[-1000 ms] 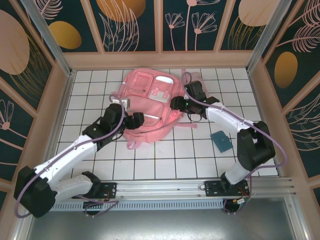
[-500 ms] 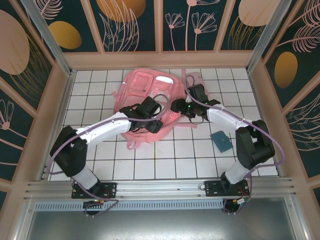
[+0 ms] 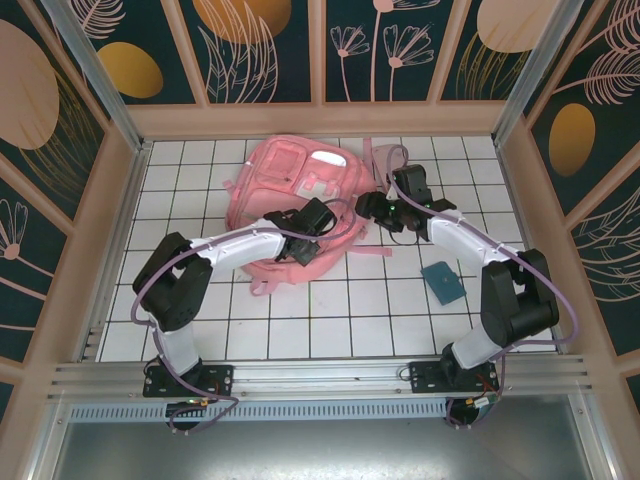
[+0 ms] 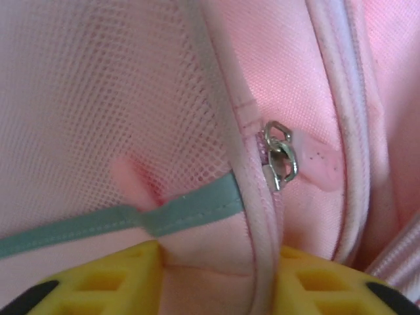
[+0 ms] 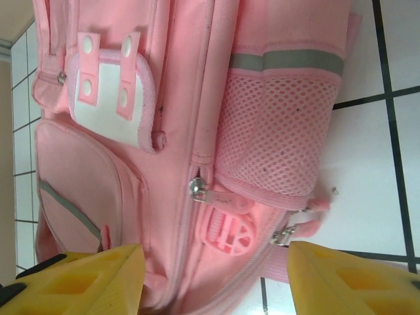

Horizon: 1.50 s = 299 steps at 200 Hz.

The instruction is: Pack the student bag

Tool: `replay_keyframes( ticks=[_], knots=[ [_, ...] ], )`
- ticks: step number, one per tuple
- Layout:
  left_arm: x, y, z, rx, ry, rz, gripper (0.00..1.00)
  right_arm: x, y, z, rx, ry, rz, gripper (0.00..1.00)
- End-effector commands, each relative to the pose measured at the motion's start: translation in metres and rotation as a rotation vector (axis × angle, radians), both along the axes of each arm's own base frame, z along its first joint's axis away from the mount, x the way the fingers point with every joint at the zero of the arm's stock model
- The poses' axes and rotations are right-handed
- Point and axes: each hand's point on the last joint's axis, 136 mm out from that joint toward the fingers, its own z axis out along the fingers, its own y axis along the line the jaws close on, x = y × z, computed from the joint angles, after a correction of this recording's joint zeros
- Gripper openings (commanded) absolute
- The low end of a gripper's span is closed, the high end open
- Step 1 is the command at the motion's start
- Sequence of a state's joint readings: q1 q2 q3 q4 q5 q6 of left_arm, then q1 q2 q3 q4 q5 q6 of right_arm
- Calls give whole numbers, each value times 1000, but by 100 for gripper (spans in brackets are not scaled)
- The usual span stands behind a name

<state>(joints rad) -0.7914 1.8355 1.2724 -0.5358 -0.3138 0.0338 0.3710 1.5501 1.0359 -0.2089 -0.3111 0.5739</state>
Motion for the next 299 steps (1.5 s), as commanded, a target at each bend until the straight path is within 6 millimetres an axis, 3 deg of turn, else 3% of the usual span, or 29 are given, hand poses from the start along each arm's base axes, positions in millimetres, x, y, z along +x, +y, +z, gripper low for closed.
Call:
replay_keyframes(
  ticks=[1,24,58,78,94,113,129,159,220,244,253,299],
  knots=[
    [20,6,24,41,-91,13,27,12,-2,11,-55,-93,61,60],
    [27,2,55,8,-158,-7,12,21,2,8,-120,-148,149,60],
    [35,1,96,-29,-243,-1,4,30,22,17,-129,-266,328,53],
    [42,-1,113,-62,-280,36,2,34,30,18,-105,-244,352,47],
    [46,-6,130,-113,-293,71,0,23,41,23,7,-202,348,43],
    [50,-8,145,-155,-309,114,0,-5,58,35,151,-187,328,42],
    [51,-10,148,-167,-300,137,0,-21,64,34,144,-153,244,45],
    [55,-6,150,-151,-302,186,0,-35,57,22,124,-57,46,56],
    [58,13,176,-158,-370,328,0,-55,91,-11,237,58,91,63],
    [49,17,175,-184,-348,345,0,-40,99,-20,217,14,142,63],
    [41,22,185,-224,-347,350,0,-33,103,-20,202,-11,175,62],
    [11,25,172,-316,-246,342,0,7,110,-30,74,-106,273,60]
  ],
)
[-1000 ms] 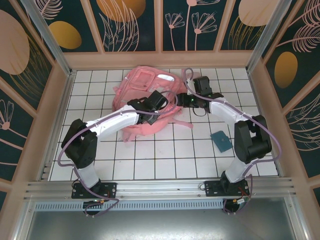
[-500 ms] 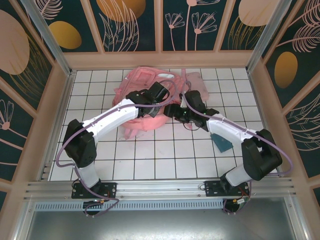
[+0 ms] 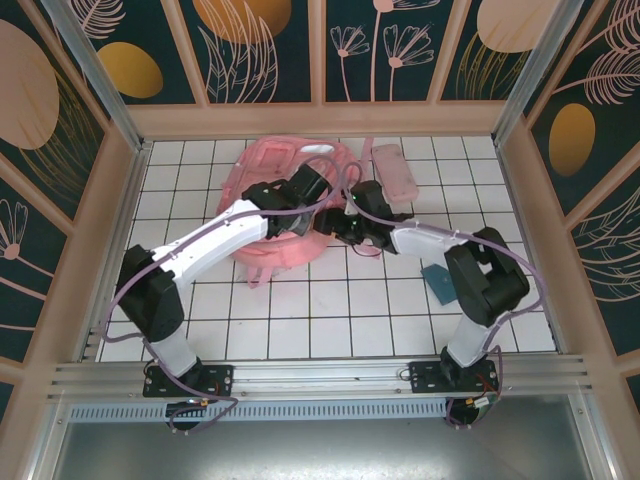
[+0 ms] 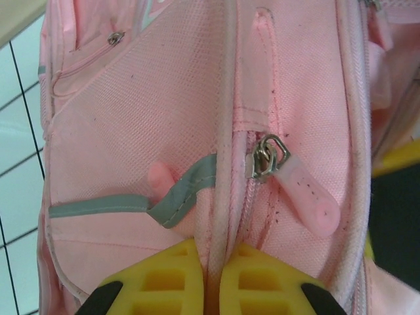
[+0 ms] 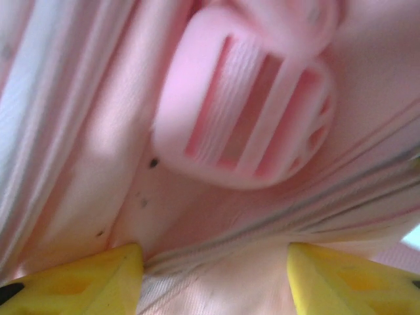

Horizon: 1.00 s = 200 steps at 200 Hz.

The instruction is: Pack the student bag

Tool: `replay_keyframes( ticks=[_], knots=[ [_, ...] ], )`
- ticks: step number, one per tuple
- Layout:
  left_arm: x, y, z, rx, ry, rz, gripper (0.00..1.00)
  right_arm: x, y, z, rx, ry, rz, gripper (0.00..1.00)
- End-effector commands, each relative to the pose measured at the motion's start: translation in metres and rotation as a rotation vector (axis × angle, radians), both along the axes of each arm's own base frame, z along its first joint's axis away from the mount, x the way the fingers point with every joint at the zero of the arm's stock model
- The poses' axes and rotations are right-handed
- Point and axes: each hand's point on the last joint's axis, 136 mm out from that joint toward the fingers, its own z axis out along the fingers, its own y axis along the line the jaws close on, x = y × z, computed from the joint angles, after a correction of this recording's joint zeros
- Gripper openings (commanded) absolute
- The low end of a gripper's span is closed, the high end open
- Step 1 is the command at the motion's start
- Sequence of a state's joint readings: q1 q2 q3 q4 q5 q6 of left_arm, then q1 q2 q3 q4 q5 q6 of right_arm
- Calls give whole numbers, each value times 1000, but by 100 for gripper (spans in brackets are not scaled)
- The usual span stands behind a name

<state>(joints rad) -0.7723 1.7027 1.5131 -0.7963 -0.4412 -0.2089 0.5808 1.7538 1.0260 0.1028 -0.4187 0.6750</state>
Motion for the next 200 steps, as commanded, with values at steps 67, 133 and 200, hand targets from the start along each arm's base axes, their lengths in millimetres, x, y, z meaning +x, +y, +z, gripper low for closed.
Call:
replay_keyframes(
  ticks=[67,133,200],
  knots=[
    [0,4,47,-118,-141,30,0,29,-50,65,-72,-327,110,60],
    [4,6,55,-85,-168,16,0,41,-14,51,-138,-511,510,43],
    [2,6,51,-75,-158,6,0,67,6,45,-134,-595,623,39]
  ],
)
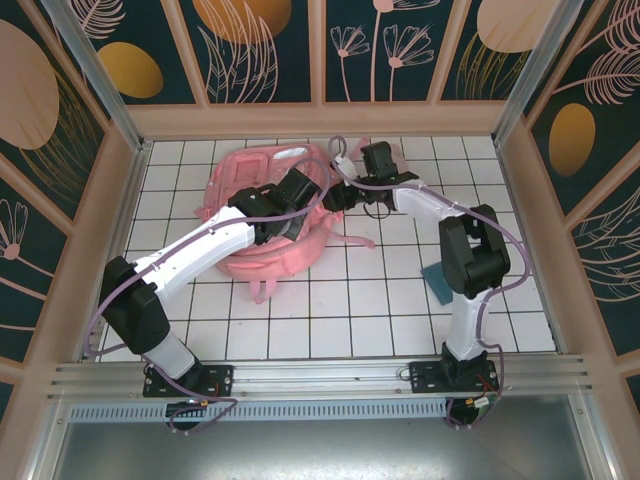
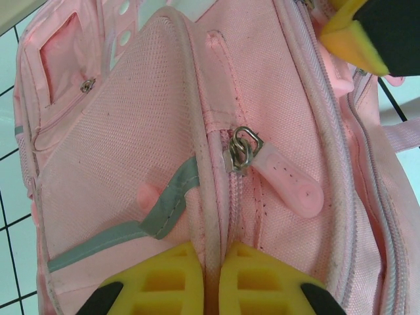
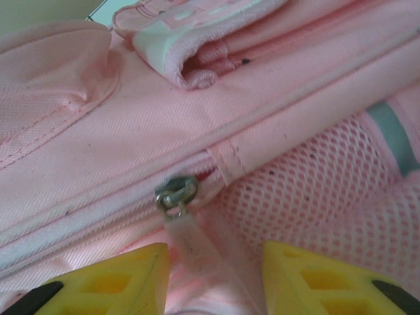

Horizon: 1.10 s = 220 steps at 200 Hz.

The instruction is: Pack the student bag

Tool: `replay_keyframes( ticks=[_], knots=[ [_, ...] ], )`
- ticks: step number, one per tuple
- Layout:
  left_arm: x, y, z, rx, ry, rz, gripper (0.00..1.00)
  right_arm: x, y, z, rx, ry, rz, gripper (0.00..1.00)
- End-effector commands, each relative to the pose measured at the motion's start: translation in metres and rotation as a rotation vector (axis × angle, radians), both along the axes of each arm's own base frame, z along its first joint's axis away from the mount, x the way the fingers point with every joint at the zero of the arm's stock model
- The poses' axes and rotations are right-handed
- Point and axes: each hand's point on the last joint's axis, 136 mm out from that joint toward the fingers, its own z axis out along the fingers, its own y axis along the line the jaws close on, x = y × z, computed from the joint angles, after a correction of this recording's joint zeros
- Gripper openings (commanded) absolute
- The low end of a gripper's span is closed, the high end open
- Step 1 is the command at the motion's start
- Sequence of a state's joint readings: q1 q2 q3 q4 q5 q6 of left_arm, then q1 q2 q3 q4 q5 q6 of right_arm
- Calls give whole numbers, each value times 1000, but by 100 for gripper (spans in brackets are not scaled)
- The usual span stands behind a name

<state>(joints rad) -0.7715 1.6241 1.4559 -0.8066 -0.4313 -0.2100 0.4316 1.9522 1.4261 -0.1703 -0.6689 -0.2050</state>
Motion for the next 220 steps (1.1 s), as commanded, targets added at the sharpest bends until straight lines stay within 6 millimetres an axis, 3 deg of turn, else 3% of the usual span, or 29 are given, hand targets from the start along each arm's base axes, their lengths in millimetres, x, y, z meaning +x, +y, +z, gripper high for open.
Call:
replay_keyframes(
  ticks=[1,32,87,126,176,203,220],
  knots=[
    [17,-5,43,-59,-156,10,0,1,11,9,12,-57,95,39],
    [17,-6,44,-57,-158,2,0,6,15,10,18,-55,116,27],
    [21,-7,44,-61,-174,22,0,-10,8,22,11,-59,124,5],
    [34,-5,36,-129,-155,102,0,-48,-3,43,27,-48,121,0],
    [49,-22,35,-294,-125,127,0,-118,24,33,34,-15,163,0],
    [52,-33,31,-339,-105,111,0,-138,33,40,77,-23,170,0],
    [52,-35,25,-353,-86,108,0,-134,27,39,95,-38,113,0]
  ],
)
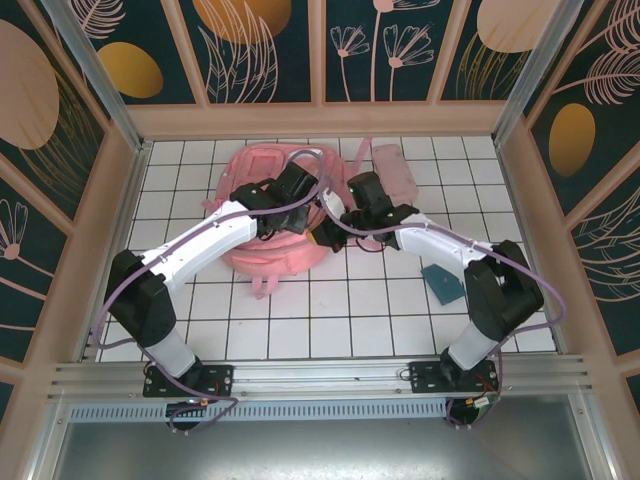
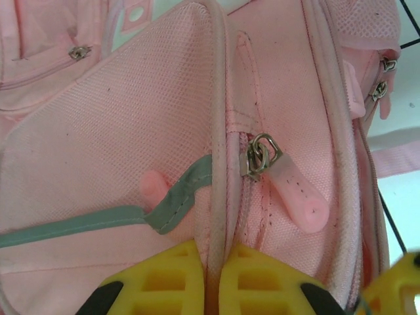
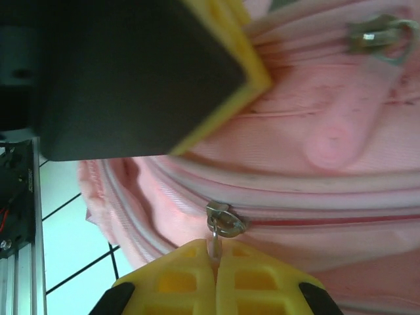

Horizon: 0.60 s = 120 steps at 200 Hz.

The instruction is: Pack the student bag

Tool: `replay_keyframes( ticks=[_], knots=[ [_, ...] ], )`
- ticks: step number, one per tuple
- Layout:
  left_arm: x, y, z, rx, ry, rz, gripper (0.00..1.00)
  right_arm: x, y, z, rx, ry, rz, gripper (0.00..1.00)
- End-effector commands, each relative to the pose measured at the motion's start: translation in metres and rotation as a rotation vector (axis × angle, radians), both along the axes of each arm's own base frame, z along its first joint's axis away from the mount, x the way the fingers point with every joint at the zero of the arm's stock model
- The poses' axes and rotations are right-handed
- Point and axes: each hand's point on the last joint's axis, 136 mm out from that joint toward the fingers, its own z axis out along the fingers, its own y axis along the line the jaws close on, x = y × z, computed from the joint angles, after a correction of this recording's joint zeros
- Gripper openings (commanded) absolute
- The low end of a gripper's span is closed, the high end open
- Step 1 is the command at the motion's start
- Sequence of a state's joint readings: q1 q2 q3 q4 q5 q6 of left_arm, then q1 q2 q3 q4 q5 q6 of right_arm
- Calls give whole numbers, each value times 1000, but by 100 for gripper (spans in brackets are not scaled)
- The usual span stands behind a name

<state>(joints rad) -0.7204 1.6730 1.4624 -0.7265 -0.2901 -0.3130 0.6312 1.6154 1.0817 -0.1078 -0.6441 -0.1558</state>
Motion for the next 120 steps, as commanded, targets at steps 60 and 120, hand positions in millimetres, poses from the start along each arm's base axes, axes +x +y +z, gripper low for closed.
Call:
replay_keyframes(
  ticks=[60,120],
  knots=[
    [19,9,32,-226,-82,1,65,67,-59,2,69,31,-393,0],
    [15,15,8,-15,-102,-225,70,116,-86,-2,65,50,-527,0]
  ],
)
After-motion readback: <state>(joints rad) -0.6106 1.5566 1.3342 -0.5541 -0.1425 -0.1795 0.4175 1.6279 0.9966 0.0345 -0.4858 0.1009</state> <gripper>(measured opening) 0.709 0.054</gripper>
